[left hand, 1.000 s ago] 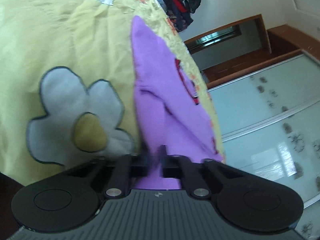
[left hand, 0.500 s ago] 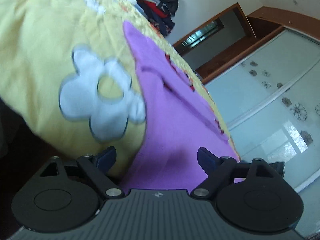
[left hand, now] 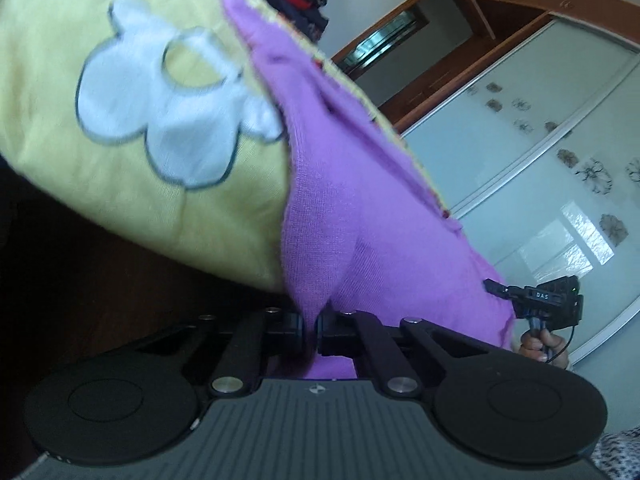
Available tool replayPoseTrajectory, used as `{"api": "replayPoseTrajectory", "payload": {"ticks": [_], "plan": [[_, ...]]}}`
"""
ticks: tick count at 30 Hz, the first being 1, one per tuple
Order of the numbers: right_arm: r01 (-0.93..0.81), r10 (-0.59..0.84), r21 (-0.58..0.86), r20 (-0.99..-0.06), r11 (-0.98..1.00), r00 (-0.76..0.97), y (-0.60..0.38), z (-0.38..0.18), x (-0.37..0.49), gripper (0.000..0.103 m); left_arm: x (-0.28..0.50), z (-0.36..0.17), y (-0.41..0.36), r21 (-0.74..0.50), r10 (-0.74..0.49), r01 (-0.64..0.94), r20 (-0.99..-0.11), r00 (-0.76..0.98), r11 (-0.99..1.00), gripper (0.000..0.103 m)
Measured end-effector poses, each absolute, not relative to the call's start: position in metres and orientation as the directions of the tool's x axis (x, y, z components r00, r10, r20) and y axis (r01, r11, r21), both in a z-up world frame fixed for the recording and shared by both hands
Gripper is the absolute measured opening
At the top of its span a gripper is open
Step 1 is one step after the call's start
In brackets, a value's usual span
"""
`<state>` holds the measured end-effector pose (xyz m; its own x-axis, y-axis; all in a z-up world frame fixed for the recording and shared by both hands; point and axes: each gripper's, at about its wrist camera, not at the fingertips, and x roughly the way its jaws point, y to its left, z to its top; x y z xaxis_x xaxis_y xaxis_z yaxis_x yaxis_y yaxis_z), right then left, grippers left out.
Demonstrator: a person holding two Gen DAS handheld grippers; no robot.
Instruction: Fold small clothes
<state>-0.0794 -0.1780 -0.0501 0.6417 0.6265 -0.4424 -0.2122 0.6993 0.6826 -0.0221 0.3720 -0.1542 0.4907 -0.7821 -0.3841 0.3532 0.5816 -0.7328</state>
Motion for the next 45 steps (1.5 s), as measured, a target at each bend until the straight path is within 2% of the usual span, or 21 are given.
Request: {"api": "replayPoseTrajectory", "payload": {"ticks": [7, 11, 14, 17, 19, 20, 21, 23, 24, 27, 28, 29, 30, 31, 33, 34, 37, 38, 39, 41, 45], "plan": [[-0.248, 0.665, 0.763, -0.297, 0.596, 0.685, -0.189, -0.025, -0.074, 0.004, -0.035, -0.094, 0.391, -0.746, -0.797, 0.422, -0.236, 0.555, 0.515, 0.004], [-0.253, 0.651, 0.786, -0.234, 0.564, 0.722, -0.198, -0.014, -0.061, 0.004, -0.011, -0.068, 0.392, -0.753, -0.798, 0.443, -0.176, 0.577, 0.486, 0.003], [-0.219, 0.599, 0.787, -0.224, 0.576, 0.769, -0.214, -0.011, -0.048, 0.004, 0.018, -0.059, 0.376, -0.726, -0.796, 0.454, -0.212, 0.567, 0.517, 0.003], [-0.145, 0.535, 0.761, -0.294, 0.632, 0.792, -0.235, -0.016, -0.034, 0.005, 0.046, -0.066, 0.373, -0.718, -0.793, 0.436, -0.267, 0.547, 0.543, 0.003], [-0.096, 0.582, 0.807, -0.332, 0.583, 0.742, -0.245, -0.027, -0.029, 0.009, 0.054, -0.076, 0.372, -0.716, -0.786, 0.414, -0.307, 0.537, 0.563, 0.003], [-0.069, 0.558, 0.776, -0.385, 0.627, 0.735, -0.243, -0.028, -0.033, 0.025, 0.053, -0.083, 0.371, -0.723, -0.796, 0.413, -0.314, 0.517, 0.554, 0.005], [-0.052, 0.538, 0.748, -0.426, 0.662, 0.727, -0.24, -0.028, -0.039, 0.058, 0.049, -0.089, 0.375, -0.718, -0.793, 0.41, -0.33, 0.511, 0.563, 0.005], [-0.069, 0.554, 0.748, -0.423, 0.66, 0.717, -0.238, -0.032, -0.053, 0.095, 0.037, -0.102, 0.381, -0.707, -0.785, 0.407, -0.347, 0.513, 0.579, 0.013], [-0.081, 0.559, 0.753, -0.408, 0.654, 0.721, -0.237, -0.035, -0.061, 0.095, 0.03, -0.108, 0.385, -0.71, -0.788, 0.408, -0.342, 0.512, 0.574, 0.029], [-0.097, 0.579, 0.748, -0.416, 0.656, 0.701, -0.229, -0.043, -0.074, 0.095, 0.016, -0.121, 0.401, -0.757, -0.814, 0.408, -0.273, 0.513, 0.51, 0.049], [-0.107, 0.587, 0.747, -0.417, 0.657, 0.694, -0.224, -0.046, -0.079, 0.095, 0.011, -0.123, 0.405, -0.768, -0.821, 0.414, -0.245, 0.515, 0.489, 0.068], [-0.124, 0.603, 0.742, -0.423, 0.659, 0.676, -0.216, -0.049, -0.082, 0.094, 0.007, -0.125, 0.409, -0.786, -0.838, 0.427, -0.201, 0.507, 0.447, 0.079], [-0.145, 0.608, 0.727, -0.428, 0.671, 0.669, -0.209, -0.051, -0.085, 0.094, 0.003, -0.127, 0.41, -0.795, -0.851, 0.442, -0.167, 0.497, 0.415, 0.097], [-0.162, 0.596, 0.704, -0.429, 0.691, 0.678, -0.2, -0.05, -0.088, 0.094, -0.001, -0.126, 0.408, -0.791, -0.854, 0.453, -0.158, 0.495, 0.41, 0.103], [-0.178, 0.59, 0.685, -0.429, 0.706, 0.684, -0.188, -0.05, -0.094, 0.094, -0.008, -0.125, 0.403, -0.768, -0.851, 0.464, -0.195, 0.488, 0.442, 0.103], [-0.188, 0.592, 0.678, -0.431, 0.71, 0.681, -0.183, -0.049, -0.097, 0.094, -0.007, -0.126, 0.398, -0.762, -0.843, 0.443, -0.242, 0.48, 0.471, 0.103], [-0.221, 0.576, 0.629, -0.441, 0.746, 0.688, -0.171, -0.048, -0.101, 0.094, 0.006, -0.15, 0.382, -0.738, -0.764, 0.274, -0.477, 0.433, 0.616, 0.103], [-0.223, 0.569, 0.621, -0.439, 0.751, 0.696, -0.169, -0.048, -0.102, 0.094, 0.007, -0.161, 0.381, -0.74, -0.748, 0.236, -0.496, 0.441, 0.63, 0.103], [-0.221, 0.568, 0.624, -0.434, 0.749, 0.699, -0.17, -0.049, -0.103, 0.094, 0.005, -0.17, 0.382, -0.761, -0.761, 0.237, -0.462, 0.456, 0.603, 0.103], [-0.212, 0.563, 0.629, -0.432, 0.748, 0.705, -0.171, -0.049, -0.104, 0.094, 0.0, -0.19, 0.389, -0.845, -0.82, 0.263, -0.3, 0.487, 0.466, 0.103], [-0.24, 0.558, 0.576, -0.473, 0.782, 0.682, -0.166, -0.043, -0.101, 0.096, -0.003, -0.206, 0.394, -0.853, -0.823, 0.242, -0.311, 0.475, 0.462, 0.103]]}}
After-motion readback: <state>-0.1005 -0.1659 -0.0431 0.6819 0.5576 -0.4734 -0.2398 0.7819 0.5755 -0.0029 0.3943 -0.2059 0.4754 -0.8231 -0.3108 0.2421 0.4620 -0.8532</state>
